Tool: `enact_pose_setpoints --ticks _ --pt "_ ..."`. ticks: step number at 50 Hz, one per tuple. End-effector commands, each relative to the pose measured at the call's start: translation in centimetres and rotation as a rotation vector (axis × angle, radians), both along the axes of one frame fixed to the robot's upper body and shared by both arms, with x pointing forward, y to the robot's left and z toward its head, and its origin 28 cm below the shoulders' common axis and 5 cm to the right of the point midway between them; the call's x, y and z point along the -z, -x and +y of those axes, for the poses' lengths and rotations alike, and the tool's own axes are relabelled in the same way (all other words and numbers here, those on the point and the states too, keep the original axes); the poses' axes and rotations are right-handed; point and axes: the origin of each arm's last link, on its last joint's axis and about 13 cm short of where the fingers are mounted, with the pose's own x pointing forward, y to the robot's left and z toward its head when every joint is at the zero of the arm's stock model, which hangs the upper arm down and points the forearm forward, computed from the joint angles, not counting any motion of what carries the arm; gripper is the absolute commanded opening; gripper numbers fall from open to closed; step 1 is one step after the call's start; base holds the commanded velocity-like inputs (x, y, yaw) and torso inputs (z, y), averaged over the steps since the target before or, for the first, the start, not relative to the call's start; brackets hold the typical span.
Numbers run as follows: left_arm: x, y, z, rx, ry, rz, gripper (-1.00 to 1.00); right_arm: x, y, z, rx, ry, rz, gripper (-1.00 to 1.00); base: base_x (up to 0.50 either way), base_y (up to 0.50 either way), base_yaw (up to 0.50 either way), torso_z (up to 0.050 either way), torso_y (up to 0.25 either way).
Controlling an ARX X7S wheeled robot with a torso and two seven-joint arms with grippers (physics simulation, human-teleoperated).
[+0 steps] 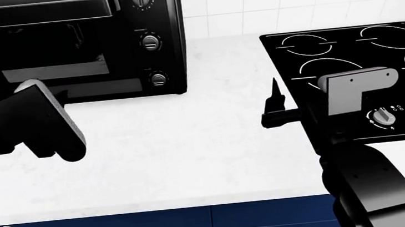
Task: Open the toaster oven door.
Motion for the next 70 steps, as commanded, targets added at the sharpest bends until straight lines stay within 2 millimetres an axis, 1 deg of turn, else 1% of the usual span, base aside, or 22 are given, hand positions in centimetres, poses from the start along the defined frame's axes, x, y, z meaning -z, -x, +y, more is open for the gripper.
enact_pose_setpoints --ticks 1,17,22,27,37,46,70 --pt "-2.4 -1.6 0.6 -0.021 -0.125 0.028 1.00 0.2 0.0 0.0 -0.003 -0.005 0.005 1.00 0.00 0.00 0.00 0.000 0.000" --pt "-4.6 -4.9 0.3 -0.034 -0.185 0.033 1.00 0.5 0.1 -0.1 -0.002 -0.008 0.012 1.00 0.00 0.00 0.00 0.000 0.000" --pt "-4.9 -5.7 -0.2 -0.024 -0.191 0.035 1.00 0.4 0.1 -0.1 0.000 -0.008 0.009 1.00 0.00 0.00 0.00 0.000 0.000" --pt "-5.2 -7.0 -0.5 -0.022 -0.210 0.035 1.00 0.3 0.2 -0.3 0.006 -0.007 0.007 1.00 0.00 0.00 0.00 0.000 0.000" --pt "-5.2 -9.0 -0.9 -0.017 -0.237 0.039 1.00 0.0 0.4 -0.4 0.014 -0.008 -0.001 1.00 0.00 0.00 0.00 0.000 0.000" --pt "-5.3 -10.2 -1.3 -0.020 -0.273 0.050 1.00 -0.2 0.6 -0.8 0.027 -0.012 -0.006 1.00 0.00 0.00 0.00 0.000 0.000" --pt "-4.7 -13.3 -1.0 -0.137 -0.321 0.075 1.00 -0.2 0.4 -0.9 0.031 -0.010 -0.003 1.00 0.00 0.00 0.00 0.000 0.000"
